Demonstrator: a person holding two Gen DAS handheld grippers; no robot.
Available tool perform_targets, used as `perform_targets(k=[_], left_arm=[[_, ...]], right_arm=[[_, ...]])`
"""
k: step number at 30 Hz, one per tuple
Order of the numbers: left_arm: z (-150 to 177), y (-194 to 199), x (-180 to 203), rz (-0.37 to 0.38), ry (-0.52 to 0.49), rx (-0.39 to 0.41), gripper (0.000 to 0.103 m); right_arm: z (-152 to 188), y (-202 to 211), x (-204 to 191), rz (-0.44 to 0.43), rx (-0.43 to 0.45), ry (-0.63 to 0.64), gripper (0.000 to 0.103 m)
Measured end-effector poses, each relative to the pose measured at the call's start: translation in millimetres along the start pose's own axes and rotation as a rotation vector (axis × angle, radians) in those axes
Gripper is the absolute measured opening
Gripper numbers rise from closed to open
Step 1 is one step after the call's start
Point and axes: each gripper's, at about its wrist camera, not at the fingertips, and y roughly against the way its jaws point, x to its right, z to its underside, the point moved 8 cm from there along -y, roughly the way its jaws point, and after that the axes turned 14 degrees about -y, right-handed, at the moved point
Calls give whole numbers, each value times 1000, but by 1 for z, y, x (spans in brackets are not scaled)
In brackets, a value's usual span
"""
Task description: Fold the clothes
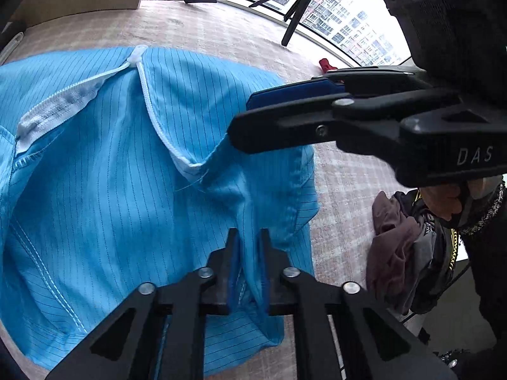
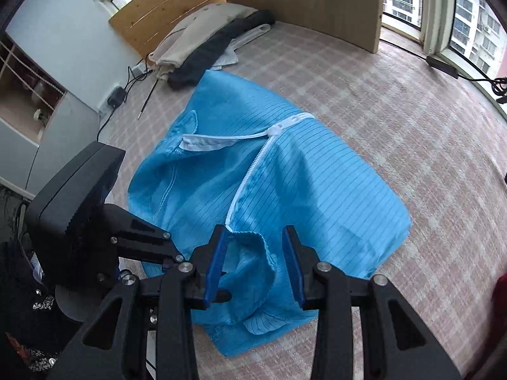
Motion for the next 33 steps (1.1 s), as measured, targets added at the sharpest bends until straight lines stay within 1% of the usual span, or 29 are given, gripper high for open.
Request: perform_targets(k=[3, 5, 6, 7, 8, 10, 12, 13, 14, 15, 16, 17, 18, 20, 21, 22, 23, 24, 25, 26, 27, 28, 29, 30, 32, 33], left_arm=[[2, 9, 0, -3, 18, 40, 2], [3, 20, 2, 2, 29, 72, 2], [4, 26, 5, -8, 16, 90, 2], [4, 31, 9, -20, 1, 107, 2], [4, 37, 12, -36, -20, 123, 2], [5, 45, 20, -43, -54, 151, 2], [8, 47, 24, -58, -81, 165, 1], [10, 45, 26, -60, -89, 161, 1], [13, 42, 26, -63, -92, 156, 1], [15, 39, 24, -59, -87, 146, 1], [18, 35, 22, -53, -82, 130, 1], [19, 30, 21, -53, -76, 113, 2], [19, 26, 19, -55, -65, 102, 2], [18, 25, 16, -60, -45, 102, 4], [17, 26, 16, -58, -40, 106, 10], [16, 27, 17, -51, -41, 111, 13], [16, 28, 19, -40, -48, 117, 13], [16, 28, 22, -35, -53, 113, 16], [17, 27, 24, -29, -56, 95, 16], [19, 26, 26, -29, -60, 71, 17], [23, 30, 26, -39, -65, 46, 17], [28, 39, 25, -55, -69, 32, 17], [33, 53, 18, -88, -71, 31, 19], [39, 72, 5, -145, -72, 37, 24], [50, 110, -21, -260, -74, 50, 28], [56, 130, -33, -317, -74, 57, 33]], right_arm=[[3, -12, 0, -7, -61, 34, 36], [6, -18, 0, -40, -100, 30, 36], [8, -19, 1, -71, -110, 16, 31], [8, -19, 2, -128, -119, -25, 15], [8, -17, 6, -219, -125, -101, 9], [8, -10, 16, -414, -116, -261, 7], [6, -2, 33, -569, -62, -396, 6], [6, 1, 44, -629, -38, -455, 6], [6, 2, 55, -643, -13, -502, 5], [6, 1, 67, -617, 12, -536, 5], [7, 1, 79, -553, 32, -556, 5], [9, 3, 86, -456, 46, -544, 5], [10, 8, 90, -358, 60, -516, 5], [8, 30, 85, -204, 139, -436, 8], [7, 44, 77, -152, 189, -385, 8], [7, 56, 63, -139, 230, -328, 8], [8, 63, 47, -156, 247, -275, 9], [11, 63, 33, -179, 248, -236, 15], [14, 55, 23, -178, 230, -213, 19], [19, 43, 17, -158, 200, -197, 20], [26, 30, 15, -119, 159, -188, 20], [35, 14, 18, -61, 109, -185, 20], [45, 0, 21, -4, 59, -182, 20], [50, -1, 24, 6, 55, -199, 20], [54, 23, 30, -59, 127, -270, 20], [56, 36, 33, -91, 163, -305, 20]])
